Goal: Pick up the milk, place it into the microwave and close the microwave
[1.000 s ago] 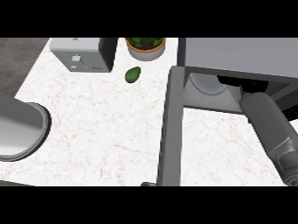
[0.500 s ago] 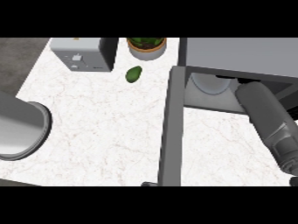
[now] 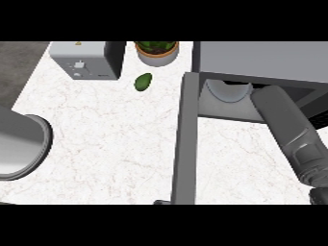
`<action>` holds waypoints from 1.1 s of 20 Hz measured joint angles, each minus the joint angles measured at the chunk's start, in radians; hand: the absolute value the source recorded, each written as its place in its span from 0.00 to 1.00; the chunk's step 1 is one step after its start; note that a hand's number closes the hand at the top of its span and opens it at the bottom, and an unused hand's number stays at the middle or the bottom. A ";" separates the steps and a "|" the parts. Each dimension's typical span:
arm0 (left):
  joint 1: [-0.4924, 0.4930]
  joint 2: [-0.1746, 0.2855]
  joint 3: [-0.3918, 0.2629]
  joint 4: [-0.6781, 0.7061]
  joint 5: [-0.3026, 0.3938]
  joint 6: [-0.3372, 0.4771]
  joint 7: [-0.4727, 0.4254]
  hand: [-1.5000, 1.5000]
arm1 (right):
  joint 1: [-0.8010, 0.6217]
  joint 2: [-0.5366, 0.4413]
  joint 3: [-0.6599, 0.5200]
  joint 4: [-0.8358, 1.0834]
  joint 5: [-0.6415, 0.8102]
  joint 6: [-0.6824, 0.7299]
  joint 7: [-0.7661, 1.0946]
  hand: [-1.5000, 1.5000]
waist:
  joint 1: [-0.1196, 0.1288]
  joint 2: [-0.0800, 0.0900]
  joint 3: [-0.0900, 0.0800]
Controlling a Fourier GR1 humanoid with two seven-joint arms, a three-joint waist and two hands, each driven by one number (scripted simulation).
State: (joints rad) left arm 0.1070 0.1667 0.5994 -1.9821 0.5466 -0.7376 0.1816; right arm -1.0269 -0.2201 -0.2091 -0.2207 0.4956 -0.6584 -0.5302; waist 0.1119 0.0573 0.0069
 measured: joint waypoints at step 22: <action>-0.031 -0.092 -0.218 -0.003 -0.058 -0.027 0.043 1.00 | 0.167 0.096 -0.219 0.020 -0.286 0.498 -0.331 0.00 | -0.089 -0.048 -0.005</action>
State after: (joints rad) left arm 0.0762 0.0744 0.3818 -1.9855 0.4886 -0.7647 0.2250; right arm -0.8600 -0.1237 -0.4286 -0.2004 0.2100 -0.1600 -0.8608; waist 0.0226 0.0093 0.0016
